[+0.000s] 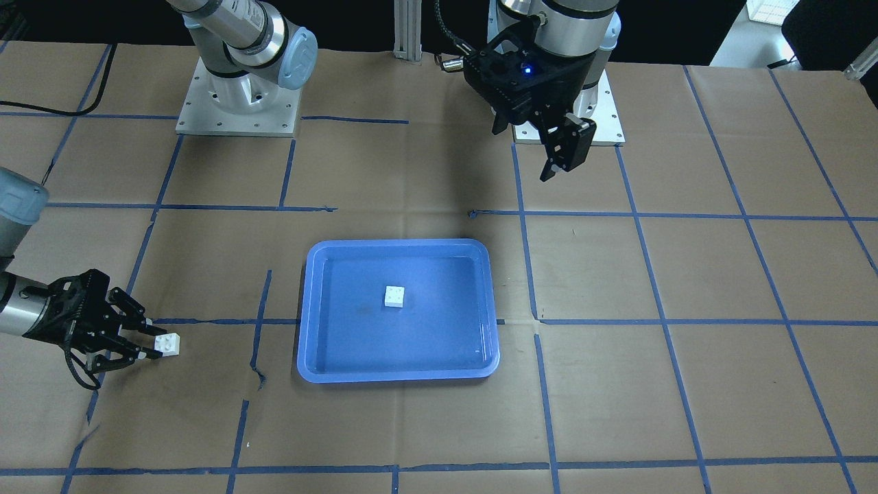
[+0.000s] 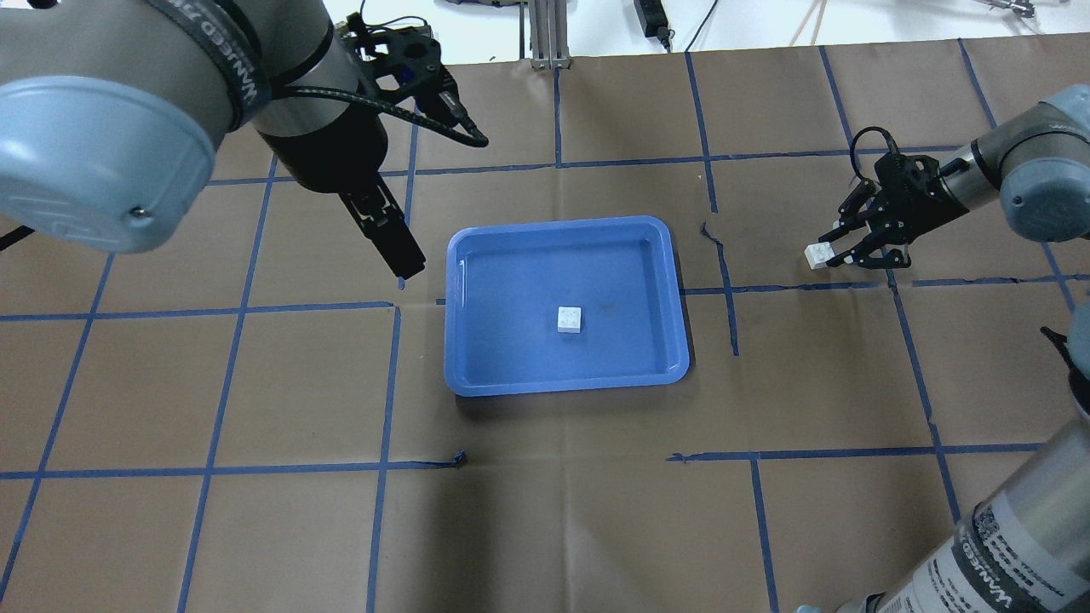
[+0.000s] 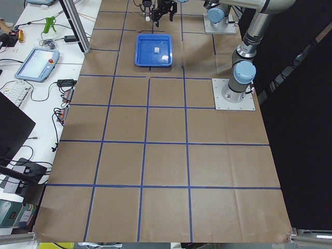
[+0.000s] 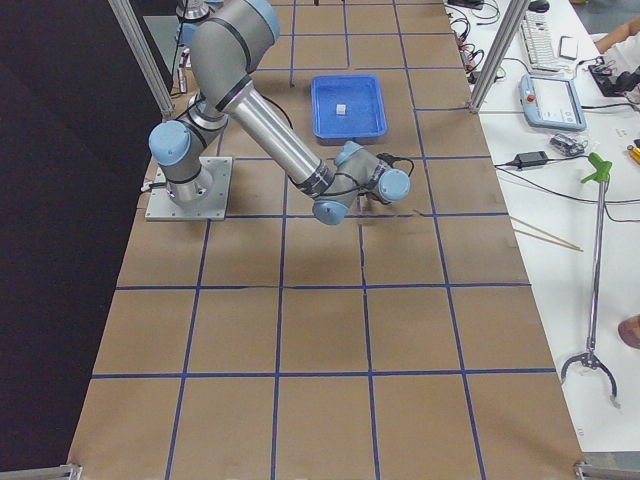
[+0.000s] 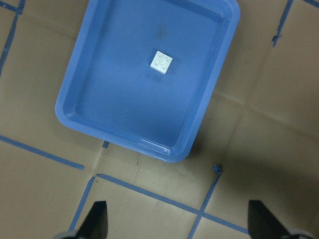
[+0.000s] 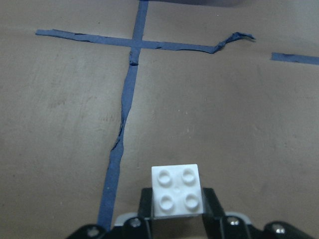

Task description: Assemble white blocks and place on blue tray

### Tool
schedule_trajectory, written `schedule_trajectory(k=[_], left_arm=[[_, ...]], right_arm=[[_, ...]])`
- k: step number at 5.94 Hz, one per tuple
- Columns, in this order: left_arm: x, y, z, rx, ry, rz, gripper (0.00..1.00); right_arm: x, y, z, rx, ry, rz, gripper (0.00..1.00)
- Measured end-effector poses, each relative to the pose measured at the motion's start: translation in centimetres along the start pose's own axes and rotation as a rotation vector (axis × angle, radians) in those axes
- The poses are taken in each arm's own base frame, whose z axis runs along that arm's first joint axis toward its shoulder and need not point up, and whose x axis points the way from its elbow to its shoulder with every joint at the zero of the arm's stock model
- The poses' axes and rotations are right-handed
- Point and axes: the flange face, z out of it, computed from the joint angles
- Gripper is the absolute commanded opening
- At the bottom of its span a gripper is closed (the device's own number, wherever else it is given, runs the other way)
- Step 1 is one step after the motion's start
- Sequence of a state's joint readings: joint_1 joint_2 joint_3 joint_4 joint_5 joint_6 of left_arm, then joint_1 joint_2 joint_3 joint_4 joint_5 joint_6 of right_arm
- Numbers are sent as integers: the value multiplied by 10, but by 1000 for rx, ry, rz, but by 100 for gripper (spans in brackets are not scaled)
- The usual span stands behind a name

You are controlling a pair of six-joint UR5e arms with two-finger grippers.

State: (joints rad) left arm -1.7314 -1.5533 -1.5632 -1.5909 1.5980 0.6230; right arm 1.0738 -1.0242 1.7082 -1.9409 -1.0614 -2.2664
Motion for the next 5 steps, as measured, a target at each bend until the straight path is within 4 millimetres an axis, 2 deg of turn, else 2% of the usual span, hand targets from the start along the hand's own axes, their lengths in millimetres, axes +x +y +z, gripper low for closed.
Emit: schedule_trajectory(k=[2, 3, 4, 5], left_arm=[[-37, 22, 3, -37, -42, -450, 98], [-42, 29, -3, -23, -41, -605, 98], [-46, 32, -9, -9, -43, -700, 98], [-48, 33, -14, 0, -46, -740, 98]], right_arm=[[4, -19, -24, -26, 30, -7, 28], [6, -41, -36, -33, 39, 4, 28], [8, -73, -39, -32, 33, 15, 28], [7, -117, -32, -21, 22, 32, 28]])
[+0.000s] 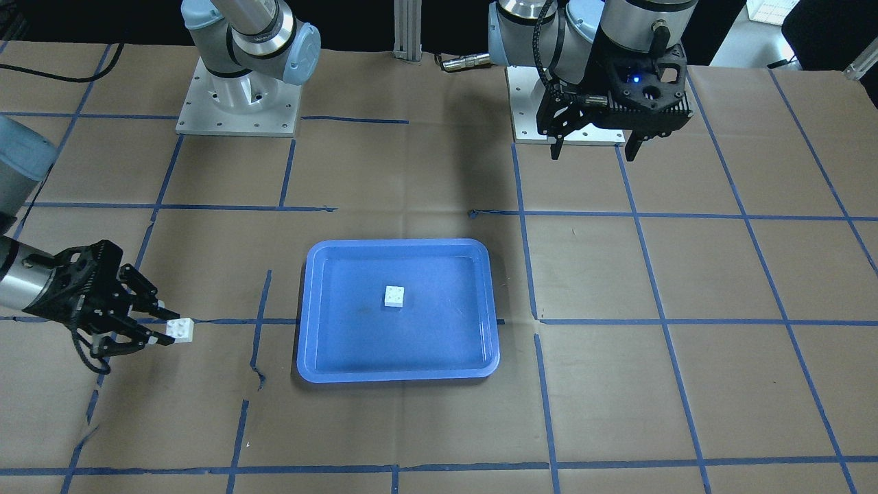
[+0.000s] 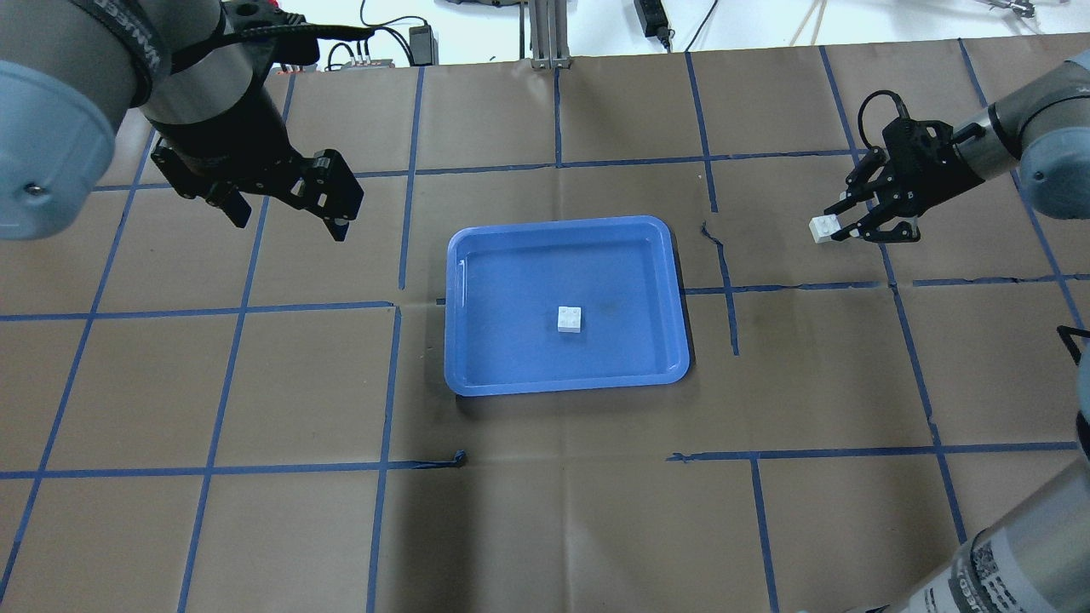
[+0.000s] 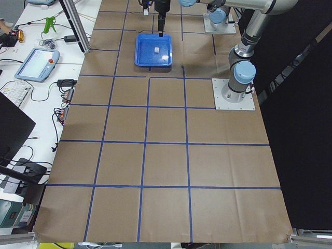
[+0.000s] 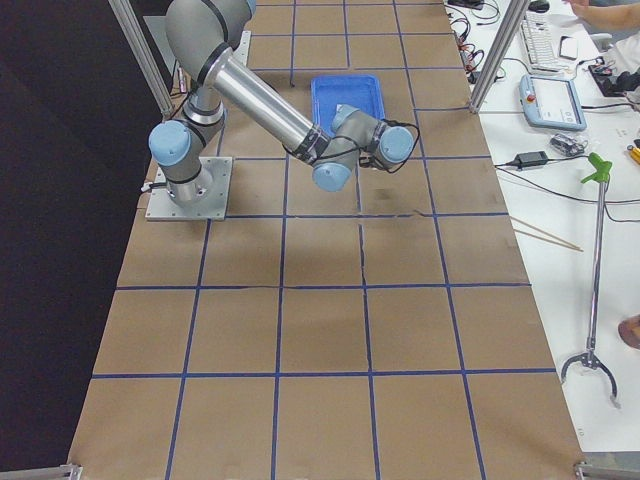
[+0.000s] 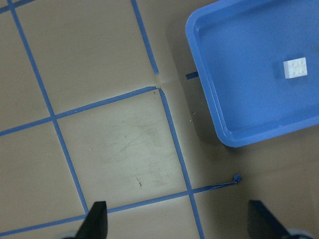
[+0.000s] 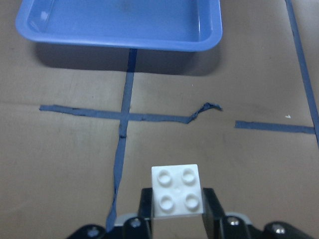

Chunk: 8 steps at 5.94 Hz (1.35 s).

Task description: Assemble white blocks and place on blue tray

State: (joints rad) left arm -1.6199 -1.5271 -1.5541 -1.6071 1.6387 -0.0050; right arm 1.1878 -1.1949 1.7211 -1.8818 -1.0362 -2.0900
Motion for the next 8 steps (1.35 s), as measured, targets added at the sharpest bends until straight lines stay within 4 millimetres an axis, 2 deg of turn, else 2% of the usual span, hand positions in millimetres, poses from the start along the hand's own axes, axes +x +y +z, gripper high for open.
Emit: schedule_trajectory(k=[2, 3, 5, 6, 8], left_arm=[[-2, -1, -3, 8, 1, -17, 99], [-3, -2, -3, 9, 1, -19, 99], [-5, -2, -4, 11, 1, -23, 99], [-5, -2, -4, 12, 1, -23, 99], [-5, -3, -5, 15, 1, -24, 99]], right_arm=[[-19, -75, 26, 66, -1, 51, 28], [-30, -103, 44, 82, 20, 71, 28], [-51, -154, 96, 77, 82, 124, 28], [-64, -169, 118, 79, 116, 150, 28], [-86, -176, 158, 83, 145, 168, 28]])
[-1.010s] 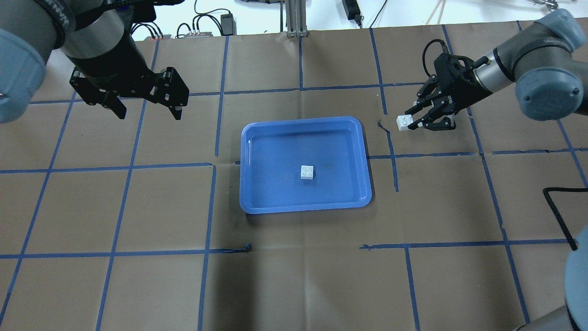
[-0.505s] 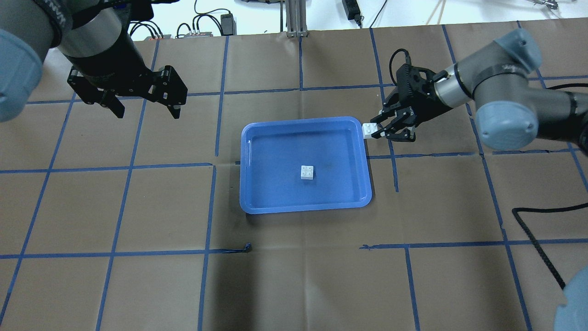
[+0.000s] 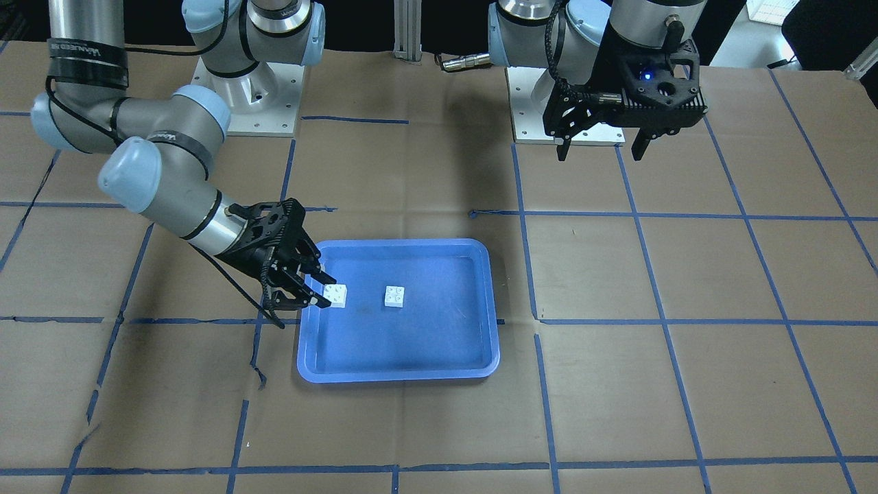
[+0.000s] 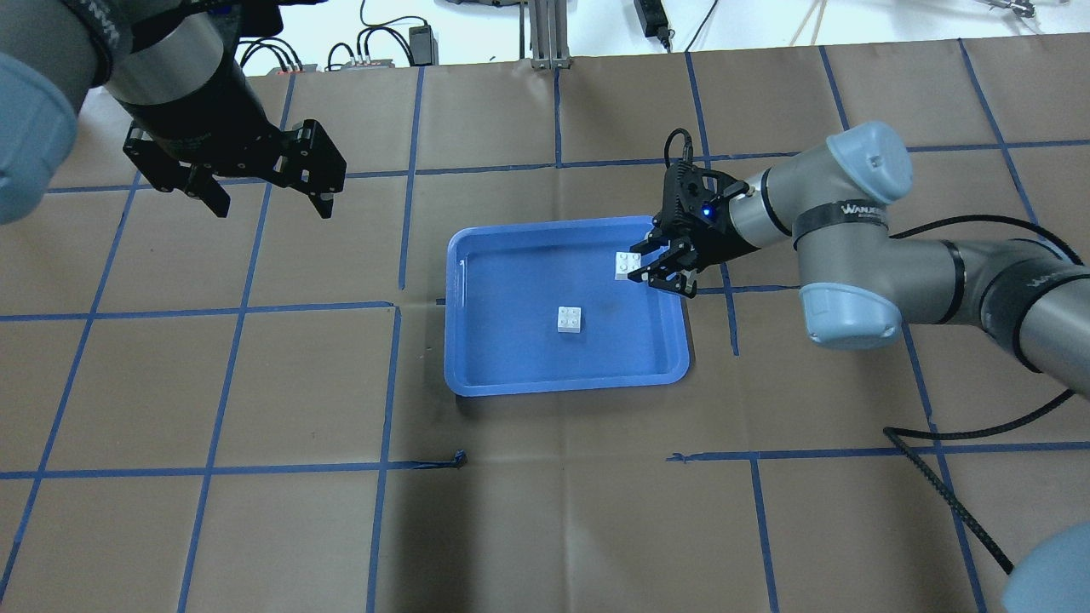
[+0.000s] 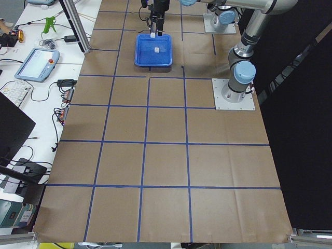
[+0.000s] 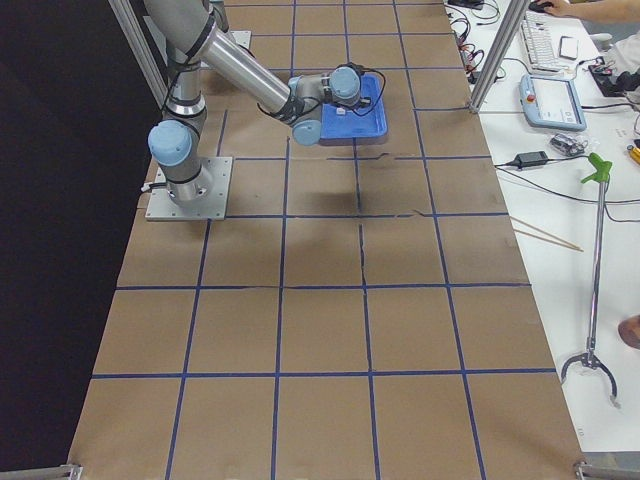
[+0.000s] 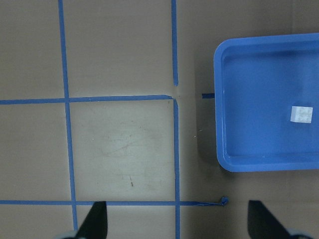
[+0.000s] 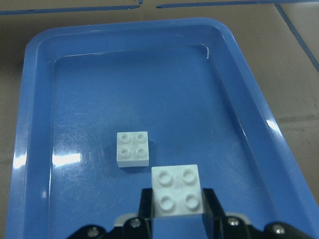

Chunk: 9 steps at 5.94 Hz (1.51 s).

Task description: Assemble white blocks and place on blue tray

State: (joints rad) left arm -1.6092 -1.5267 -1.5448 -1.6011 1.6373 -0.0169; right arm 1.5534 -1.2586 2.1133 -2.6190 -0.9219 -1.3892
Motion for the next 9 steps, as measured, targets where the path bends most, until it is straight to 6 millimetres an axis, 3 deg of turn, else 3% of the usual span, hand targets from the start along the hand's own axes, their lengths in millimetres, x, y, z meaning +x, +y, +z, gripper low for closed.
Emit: schedule_trajectory(k=[3, 7, 9], left_arm=[[0, 0, 0, 1, -1, 0, 99], [-1, -1, 0, 1, 0, -1, 99], [-1, -1, 0, 3, 0, -2, 99]], right_arm=[[-16, 8, 30, -17, -25, 16, 28], [-21, 18, 45, -22, -30, -25, 28], [-25, 12, 51, -18, -37, -39, 28]])
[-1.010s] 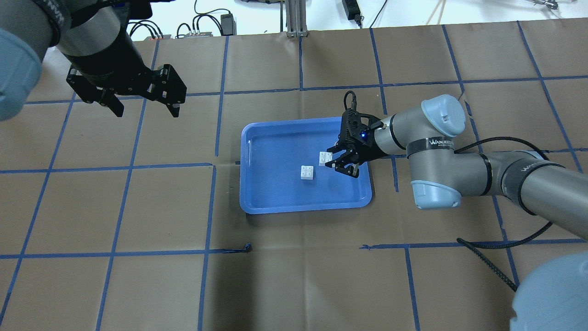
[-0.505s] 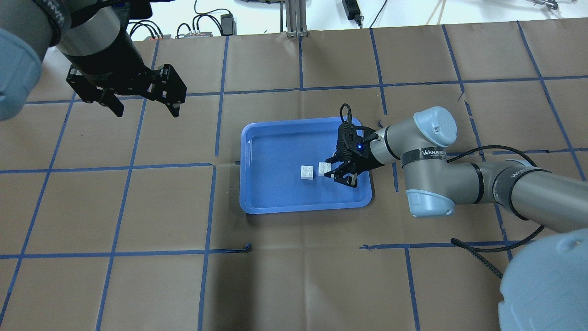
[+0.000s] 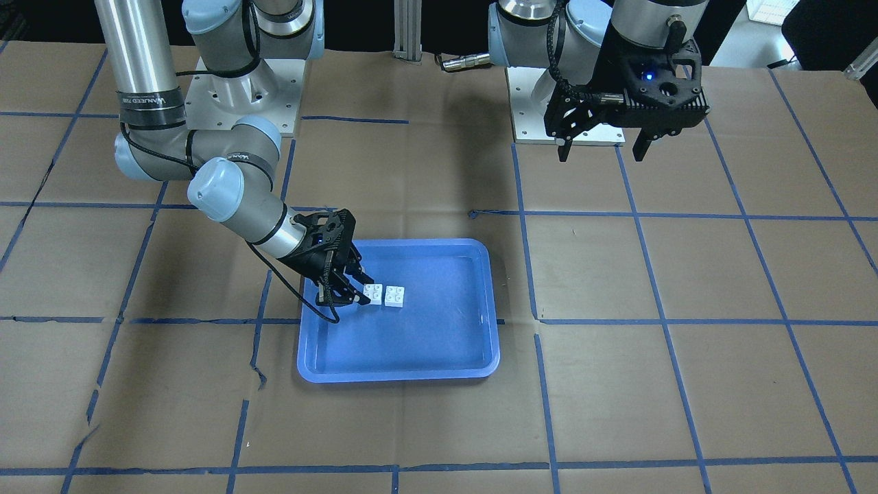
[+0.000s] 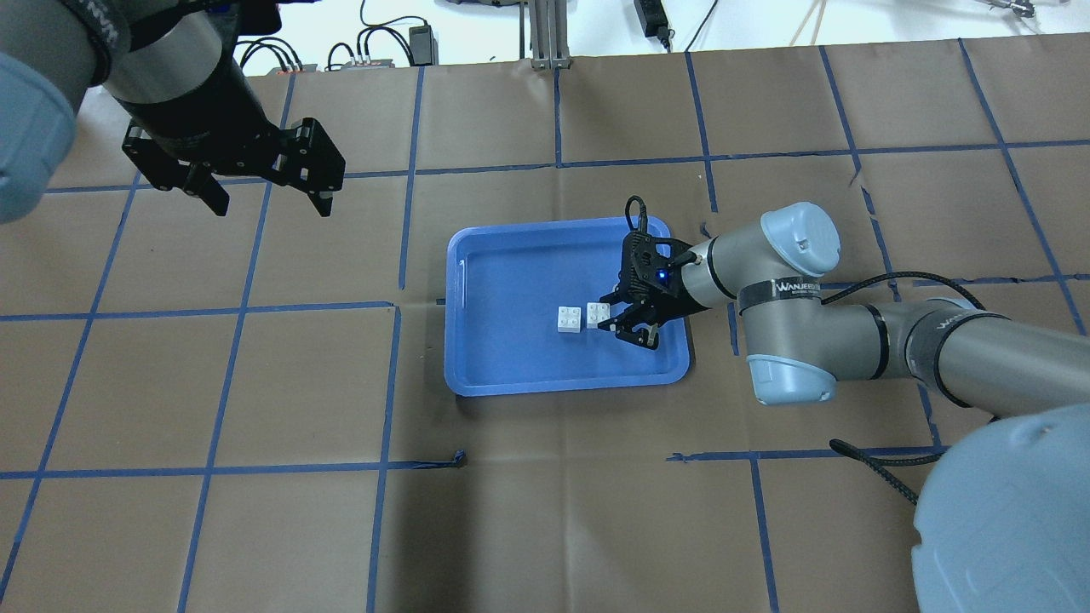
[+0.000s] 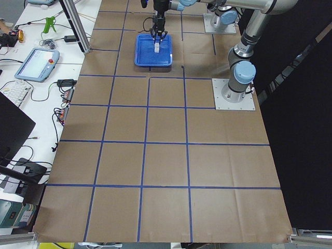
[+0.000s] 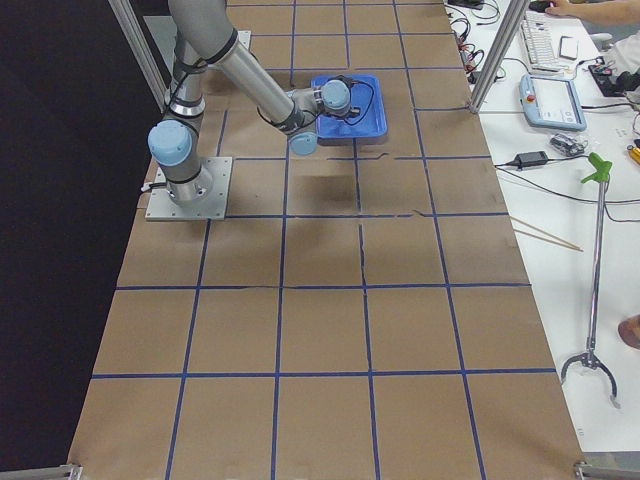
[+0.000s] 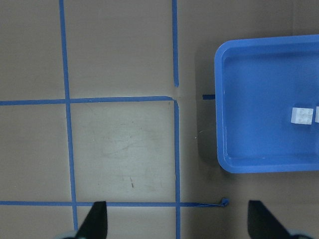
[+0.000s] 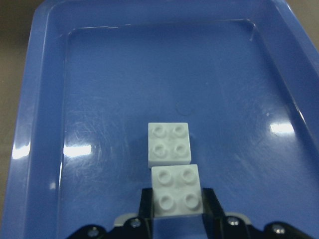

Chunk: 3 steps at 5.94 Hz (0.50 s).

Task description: Assemble white blocks and place on blue tray

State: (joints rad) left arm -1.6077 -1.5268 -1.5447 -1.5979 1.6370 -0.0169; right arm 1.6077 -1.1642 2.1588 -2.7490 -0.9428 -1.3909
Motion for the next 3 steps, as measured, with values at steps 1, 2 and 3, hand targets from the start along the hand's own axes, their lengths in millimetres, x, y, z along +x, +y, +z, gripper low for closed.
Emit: schedule_trajectory(k=[1, 2, 3], left_arm=[[-1, 0, 0, 1, 0, -3, 99], [-3, -1, 0, 2, 10, -9, 99], [-5, -3, 0, 1, 25, -16, 99]], right_arm=[[-1, -2, 2, -1, -3, -3, 28], [-2, -2, 2, -3, -5, -3, 28], [-2, -2, 3, -4, -6, -2, 28]])
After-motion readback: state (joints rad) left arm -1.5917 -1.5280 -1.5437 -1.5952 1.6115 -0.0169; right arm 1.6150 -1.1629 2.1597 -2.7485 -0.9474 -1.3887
